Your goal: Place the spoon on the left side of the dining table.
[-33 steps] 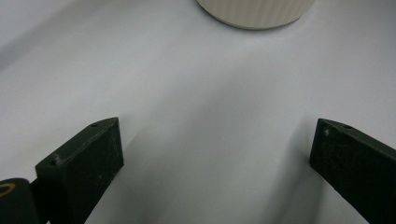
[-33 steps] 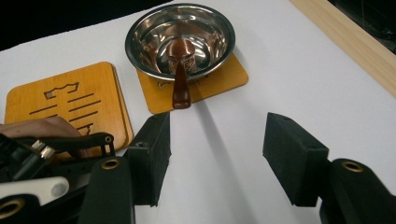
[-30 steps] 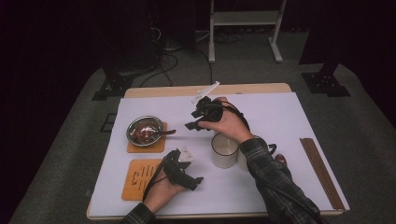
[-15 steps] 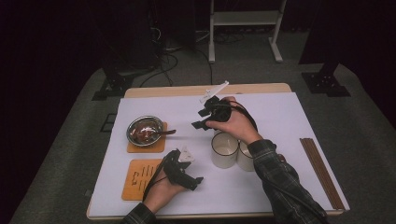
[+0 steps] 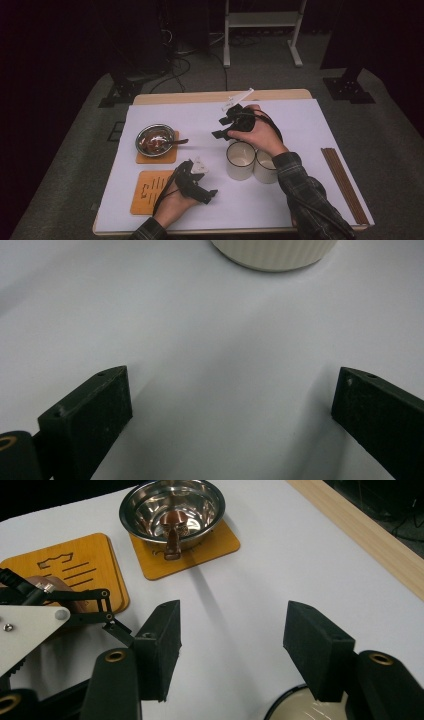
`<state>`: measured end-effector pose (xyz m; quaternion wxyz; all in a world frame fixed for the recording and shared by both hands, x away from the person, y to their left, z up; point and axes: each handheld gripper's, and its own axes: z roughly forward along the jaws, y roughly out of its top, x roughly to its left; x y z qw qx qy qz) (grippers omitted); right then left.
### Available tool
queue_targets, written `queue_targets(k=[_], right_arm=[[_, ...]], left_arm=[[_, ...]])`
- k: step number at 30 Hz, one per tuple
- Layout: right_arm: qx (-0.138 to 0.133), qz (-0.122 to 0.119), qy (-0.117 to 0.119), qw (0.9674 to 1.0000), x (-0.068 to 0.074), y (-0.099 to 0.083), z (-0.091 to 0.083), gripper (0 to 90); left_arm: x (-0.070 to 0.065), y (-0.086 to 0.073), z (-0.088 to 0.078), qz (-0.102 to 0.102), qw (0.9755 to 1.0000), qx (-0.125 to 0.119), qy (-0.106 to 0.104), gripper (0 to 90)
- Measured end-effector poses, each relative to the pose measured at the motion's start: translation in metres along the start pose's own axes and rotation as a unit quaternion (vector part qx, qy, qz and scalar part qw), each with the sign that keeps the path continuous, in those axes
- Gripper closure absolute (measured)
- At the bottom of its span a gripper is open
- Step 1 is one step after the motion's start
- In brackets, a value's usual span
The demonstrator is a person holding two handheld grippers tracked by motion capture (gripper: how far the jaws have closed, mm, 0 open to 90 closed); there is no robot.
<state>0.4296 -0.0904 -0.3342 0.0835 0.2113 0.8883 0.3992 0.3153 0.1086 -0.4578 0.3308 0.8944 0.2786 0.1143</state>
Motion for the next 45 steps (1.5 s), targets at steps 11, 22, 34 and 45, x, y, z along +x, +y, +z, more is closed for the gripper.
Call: queue_targets(k=[11, 22, 34, 45], right_arm=[[-0.010, 0.008, -0.014, 0.9998, -0.004, -0.012, -0.014, 37.7], [-0.016, 0.016, -0.030, 0.9993, -0.009, -0.025, -0.028, 37.4], [-0.030, 0.032, -0.051, 0.9977, -0.020, -0.043, -0.051, 37.1], [-0.035, 0.046, -0.065, 0.9962, -0.028, -0.059, -0.063, 36.7]], left_arm=[[0.000, 0.000, 0.000, -0.001, 1.0000, -0.001, 0.000, 1.7], [0.000, 0.000, 0.000, -0.001, 1.0000, -0.001, 0.000, 1.7], [0.000, 0.000, 0.000, -0.001, 1.0000, -0.001, 0.000, 1.7], [0.000, 0.000, 0.000, -0.001, 1.0000, -0.001, 0.000, 1.7]])
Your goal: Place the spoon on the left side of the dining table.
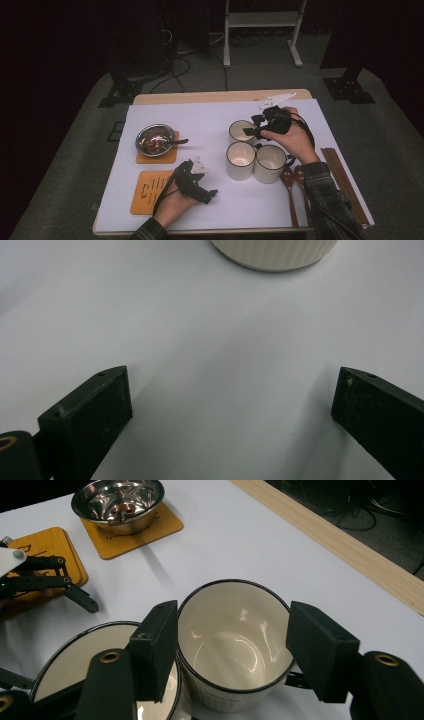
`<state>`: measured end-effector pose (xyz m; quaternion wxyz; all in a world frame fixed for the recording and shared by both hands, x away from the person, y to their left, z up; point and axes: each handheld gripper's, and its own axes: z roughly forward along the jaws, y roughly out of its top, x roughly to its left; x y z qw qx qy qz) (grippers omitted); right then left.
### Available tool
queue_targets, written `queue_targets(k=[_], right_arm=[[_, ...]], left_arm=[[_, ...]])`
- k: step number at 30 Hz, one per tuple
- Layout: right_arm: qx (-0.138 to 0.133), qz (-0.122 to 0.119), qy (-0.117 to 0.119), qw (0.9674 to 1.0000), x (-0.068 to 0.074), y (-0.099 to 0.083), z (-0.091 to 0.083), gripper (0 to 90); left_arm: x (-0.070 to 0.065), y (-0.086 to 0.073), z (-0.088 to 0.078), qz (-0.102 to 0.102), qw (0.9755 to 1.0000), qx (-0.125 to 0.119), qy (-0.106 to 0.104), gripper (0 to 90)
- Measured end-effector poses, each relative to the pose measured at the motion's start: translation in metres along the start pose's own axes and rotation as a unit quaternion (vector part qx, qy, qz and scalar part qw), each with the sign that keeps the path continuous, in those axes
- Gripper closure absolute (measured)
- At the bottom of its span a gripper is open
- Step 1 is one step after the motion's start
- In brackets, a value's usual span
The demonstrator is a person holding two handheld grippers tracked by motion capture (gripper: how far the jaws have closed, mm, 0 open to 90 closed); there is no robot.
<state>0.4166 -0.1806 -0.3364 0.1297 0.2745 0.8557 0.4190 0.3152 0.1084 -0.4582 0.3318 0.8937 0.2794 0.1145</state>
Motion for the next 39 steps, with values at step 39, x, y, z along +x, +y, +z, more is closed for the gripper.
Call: queue_targets(k=[39], right_arm=[[0.019, 0.062, -0.069, 0.9955, -0.046, -0.063, -0.042, 35.2]], left_arm=[[0.000, 0.000, 0.000, 0.000, 1.0000, -0.001, 0.001, 1.7]])
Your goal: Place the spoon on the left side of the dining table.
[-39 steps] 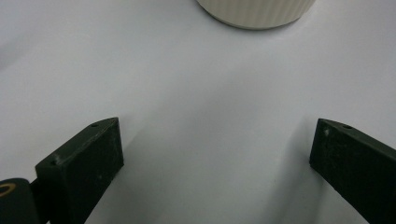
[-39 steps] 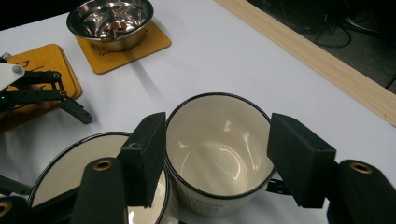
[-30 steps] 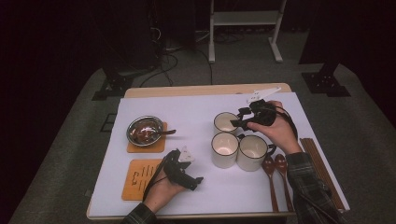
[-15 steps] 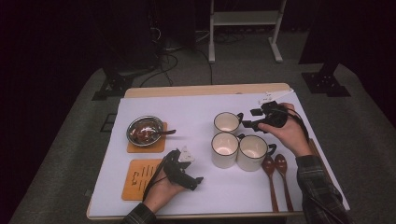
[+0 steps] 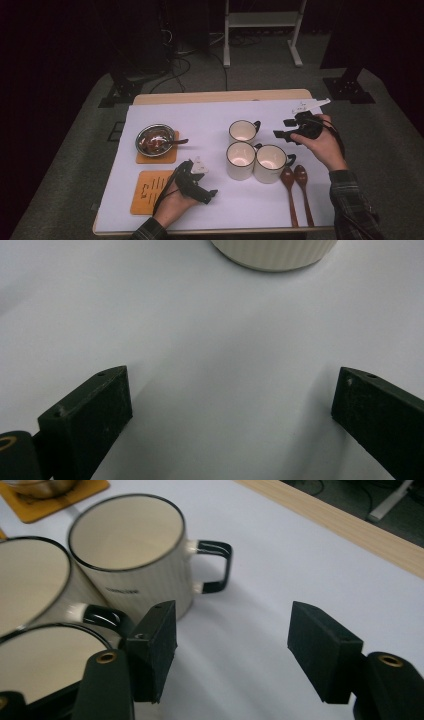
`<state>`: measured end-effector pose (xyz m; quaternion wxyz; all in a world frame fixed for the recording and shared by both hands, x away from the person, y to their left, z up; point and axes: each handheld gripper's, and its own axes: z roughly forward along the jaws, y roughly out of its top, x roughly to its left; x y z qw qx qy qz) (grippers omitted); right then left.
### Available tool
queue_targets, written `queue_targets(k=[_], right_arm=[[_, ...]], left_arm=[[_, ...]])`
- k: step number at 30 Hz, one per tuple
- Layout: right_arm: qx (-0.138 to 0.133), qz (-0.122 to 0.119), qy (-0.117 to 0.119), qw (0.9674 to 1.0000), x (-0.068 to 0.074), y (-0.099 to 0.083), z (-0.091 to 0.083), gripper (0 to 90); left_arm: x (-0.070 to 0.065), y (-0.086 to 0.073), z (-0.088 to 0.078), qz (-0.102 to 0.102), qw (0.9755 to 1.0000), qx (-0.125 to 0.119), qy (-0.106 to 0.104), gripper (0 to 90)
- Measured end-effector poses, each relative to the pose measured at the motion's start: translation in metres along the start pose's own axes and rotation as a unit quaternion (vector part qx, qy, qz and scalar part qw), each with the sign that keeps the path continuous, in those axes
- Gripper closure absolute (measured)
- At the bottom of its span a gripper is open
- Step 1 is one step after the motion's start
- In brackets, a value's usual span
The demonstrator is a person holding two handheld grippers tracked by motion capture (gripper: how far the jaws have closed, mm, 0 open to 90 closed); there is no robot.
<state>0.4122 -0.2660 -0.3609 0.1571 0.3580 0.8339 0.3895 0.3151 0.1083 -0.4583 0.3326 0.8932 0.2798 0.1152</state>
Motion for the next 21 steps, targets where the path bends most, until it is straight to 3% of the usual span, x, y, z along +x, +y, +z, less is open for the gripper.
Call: queue_targets(k=[8, 21], right_arm=[[0.009, 0.023, -0.023, 0.9994, -0.019, -0.017, -0.001, 32.9], [0.009, 0.055, -0.051, 0.9971, -0.038, -0.039, 0.007, 26.3]], left_arm=[[0.000, 0.000, 0.000, -0.001, 1.0000, 0.000, 0.000, 1.7], [0.000, 0.000, 0.000, -0.001, 1.0000, -0.001, 0.000, 1.7]])
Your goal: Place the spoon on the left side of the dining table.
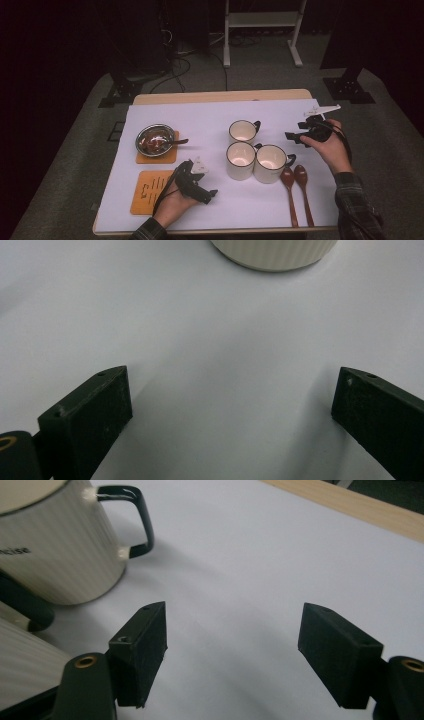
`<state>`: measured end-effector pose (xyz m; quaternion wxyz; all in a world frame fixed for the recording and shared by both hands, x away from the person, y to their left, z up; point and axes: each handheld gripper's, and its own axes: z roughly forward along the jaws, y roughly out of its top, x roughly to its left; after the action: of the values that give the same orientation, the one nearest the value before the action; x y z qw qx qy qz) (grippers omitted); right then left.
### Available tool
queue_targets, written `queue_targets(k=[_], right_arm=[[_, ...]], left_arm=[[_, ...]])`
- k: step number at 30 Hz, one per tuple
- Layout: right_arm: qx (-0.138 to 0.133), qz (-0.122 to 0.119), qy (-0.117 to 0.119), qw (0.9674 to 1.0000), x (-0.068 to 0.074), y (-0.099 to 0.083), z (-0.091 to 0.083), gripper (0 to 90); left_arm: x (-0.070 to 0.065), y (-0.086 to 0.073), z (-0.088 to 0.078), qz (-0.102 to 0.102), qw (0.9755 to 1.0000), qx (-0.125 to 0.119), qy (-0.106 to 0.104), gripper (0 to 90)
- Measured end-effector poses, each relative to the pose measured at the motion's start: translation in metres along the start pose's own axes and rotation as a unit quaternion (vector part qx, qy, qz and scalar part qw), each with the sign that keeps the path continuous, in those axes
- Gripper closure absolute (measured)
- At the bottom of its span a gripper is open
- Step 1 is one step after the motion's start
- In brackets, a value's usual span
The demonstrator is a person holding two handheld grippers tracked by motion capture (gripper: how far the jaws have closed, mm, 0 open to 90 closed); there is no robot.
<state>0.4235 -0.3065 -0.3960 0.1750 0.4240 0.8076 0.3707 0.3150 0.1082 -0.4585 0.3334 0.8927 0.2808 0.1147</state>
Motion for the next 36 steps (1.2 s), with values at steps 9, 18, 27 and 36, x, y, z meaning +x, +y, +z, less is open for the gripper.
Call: queue_targets(k=[9, 18, 27, 36], right_arm=[[0.010, 0.014, -0.019, 0.9997, -0.008, -0.013, 0.014, 25.1], [0.025, 0.016, -0.038, 0.9988, -0.010, -0.025, 0.028, 23.3], [0.036, 0.027, -0.048, 0.9978, -0.010, -0.037, 0.039, 22.2], [0.039, 0.027, -0.051, 0.9976, -0.008, -0.043, 0.044, 19.9]], left_arm=[[0.000, 0.000, 0.000, 0.000, 1.0000, 0.000, 0.000, 1.7], [0.000, 0.000, 0.000, 0.000, 1.0000, 0.000, 0.000, 1.7], [0.000, 0.000, 0.000, 0.000, 1.0000, 0.000, 0.000, 1.7], [0.000, 0.000, 0.000, 0.000, 1.0000, 0.000, 0.000, 1.7]])
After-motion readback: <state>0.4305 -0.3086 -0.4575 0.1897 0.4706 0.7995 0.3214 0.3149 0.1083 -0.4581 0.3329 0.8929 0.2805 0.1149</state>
